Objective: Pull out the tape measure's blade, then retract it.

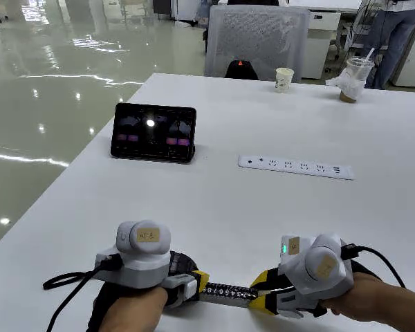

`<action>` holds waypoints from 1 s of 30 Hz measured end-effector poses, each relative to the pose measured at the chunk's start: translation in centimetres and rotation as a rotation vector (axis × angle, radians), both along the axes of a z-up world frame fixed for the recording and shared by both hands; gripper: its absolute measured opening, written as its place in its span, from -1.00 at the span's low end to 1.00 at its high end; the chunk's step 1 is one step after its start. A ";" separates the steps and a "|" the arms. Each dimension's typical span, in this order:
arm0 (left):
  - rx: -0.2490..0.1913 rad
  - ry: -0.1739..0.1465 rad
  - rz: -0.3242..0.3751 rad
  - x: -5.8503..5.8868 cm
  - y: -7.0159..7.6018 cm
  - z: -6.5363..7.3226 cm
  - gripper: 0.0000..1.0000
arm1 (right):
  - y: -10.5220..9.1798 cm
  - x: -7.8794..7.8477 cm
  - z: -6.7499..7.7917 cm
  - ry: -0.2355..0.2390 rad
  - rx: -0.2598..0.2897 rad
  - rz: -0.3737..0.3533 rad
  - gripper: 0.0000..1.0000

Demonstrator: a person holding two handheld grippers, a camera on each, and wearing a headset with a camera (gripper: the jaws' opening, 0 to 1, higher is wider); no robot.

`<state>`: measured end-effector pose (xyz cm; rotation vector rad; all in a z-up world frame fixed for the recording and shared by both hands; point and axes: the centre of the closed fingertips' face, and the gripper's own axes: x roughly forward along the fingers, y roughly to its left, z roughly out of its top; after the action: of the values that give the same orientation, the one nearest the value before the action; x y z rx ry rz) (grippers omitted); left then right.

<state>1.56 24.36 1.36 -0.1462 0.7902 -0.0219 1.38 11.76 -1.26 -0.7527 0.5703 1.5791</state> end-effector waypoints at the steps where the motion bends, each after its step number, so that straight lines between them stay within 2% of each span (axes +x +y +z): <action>1: 0.000 0.001 0.000 0.0 0.0 0.0 0.20 | 0.1 0.0 0.0 0.000 0.001 0.001 -0.78; 9: -0.004 0.002 -0.002 0.0 0.0 0.0 0.20 | 1.1 -0.3 0.0 0.002 0.006 0.009 -0.78; 23: -0.010 0.005 0.001 0.0 0.0 0.0 0.20 | 4.2 -0.8 0.0 -0.001 0.024 0.038 -0.78; 30: -0.013 0.004 0.006 0.0 0.0 0.0 0.20 | 4.9 -0.8 0.0 -0.004 0.023 0.050 -0.78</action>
<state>1.57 24.39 1.36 -0.1611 0.7940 -0.0214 0.54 16.67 -1.22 -0.7578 0.5331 1.6270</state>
